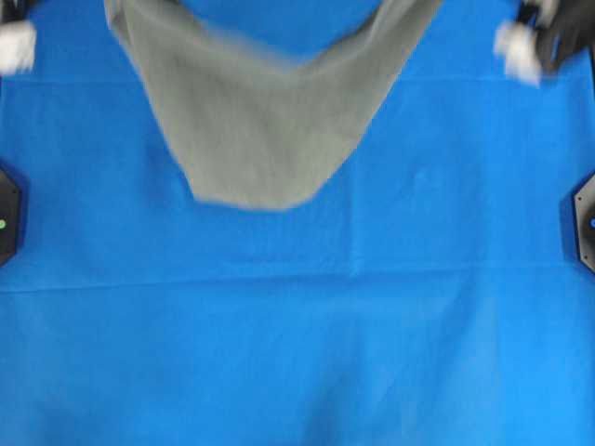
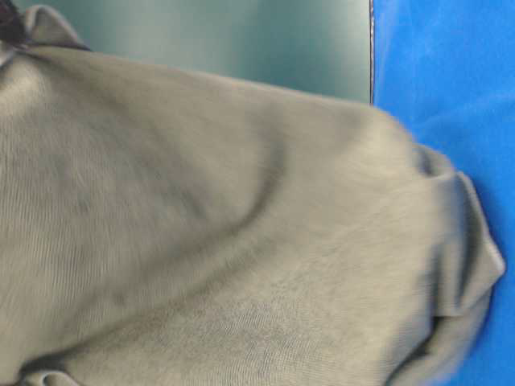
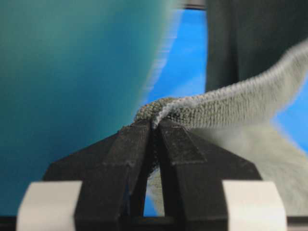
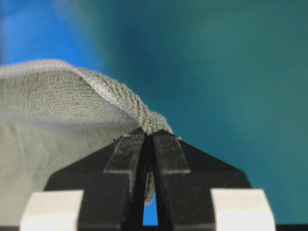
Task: Fold a large towel.
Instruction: 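Lift the towel with both grippers and pull it toward the far edge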
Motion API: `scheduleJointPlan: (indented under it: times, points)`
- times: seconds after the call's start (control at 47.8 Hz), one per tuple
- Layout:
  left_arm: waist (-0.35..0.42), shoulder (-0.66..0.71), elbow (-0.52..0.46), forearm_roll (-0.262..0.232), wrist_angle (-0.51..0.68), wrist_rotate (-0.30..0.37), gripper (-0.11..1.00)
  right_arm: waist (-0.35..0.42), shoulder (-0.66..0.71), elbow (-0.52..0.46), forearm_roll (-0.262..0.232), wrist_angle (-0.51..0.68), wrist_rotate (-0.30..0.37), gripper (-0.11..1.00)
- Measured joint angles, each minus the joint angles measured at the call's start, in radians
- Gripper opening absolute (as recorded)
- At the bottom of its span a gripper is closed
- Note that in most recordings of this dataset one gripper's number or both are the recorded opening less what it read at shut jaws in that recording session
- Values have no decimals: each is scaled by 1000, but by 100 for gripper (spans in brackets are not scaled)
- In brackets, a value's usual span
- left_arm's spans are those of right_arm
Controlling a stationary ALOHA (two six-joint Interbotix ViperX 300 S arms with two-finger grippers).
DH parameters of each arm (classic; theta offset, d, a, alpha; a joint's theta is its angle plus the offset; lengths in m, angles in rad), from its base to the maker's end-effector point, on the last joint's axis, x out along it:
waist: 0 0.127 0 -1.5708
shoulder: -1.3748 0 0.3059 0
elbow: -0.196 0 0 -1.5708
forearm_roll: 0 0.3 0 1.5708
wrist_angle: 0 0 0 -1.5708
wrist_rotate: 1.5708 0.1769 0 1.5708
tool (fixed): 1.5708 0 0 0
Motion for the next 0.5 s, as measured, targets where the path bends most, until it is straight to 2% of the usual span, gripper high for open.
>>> scheduleJointPlan:
  times: [0.084,0.167,0.272,0.355,0.502]
  points:
    - [40,8,-37,-6,12,-23,3,-21,-12,-37,-28,9,-2,2]
    - [23,-8,-80,-12,52,-48,3,-14,-38,-67,-20,34,-2,2]
    - [-38,-49,-123,-14,117,-95,3,40,-81,-91,44,92,-2,2]
    - [-112,-84,-147,-14,173,-156,3,115,-106,-97,115,146,2,2]
    - [-259,-112,-173,-14,258,-330,3,276,-126,-101,218,206,18,2]
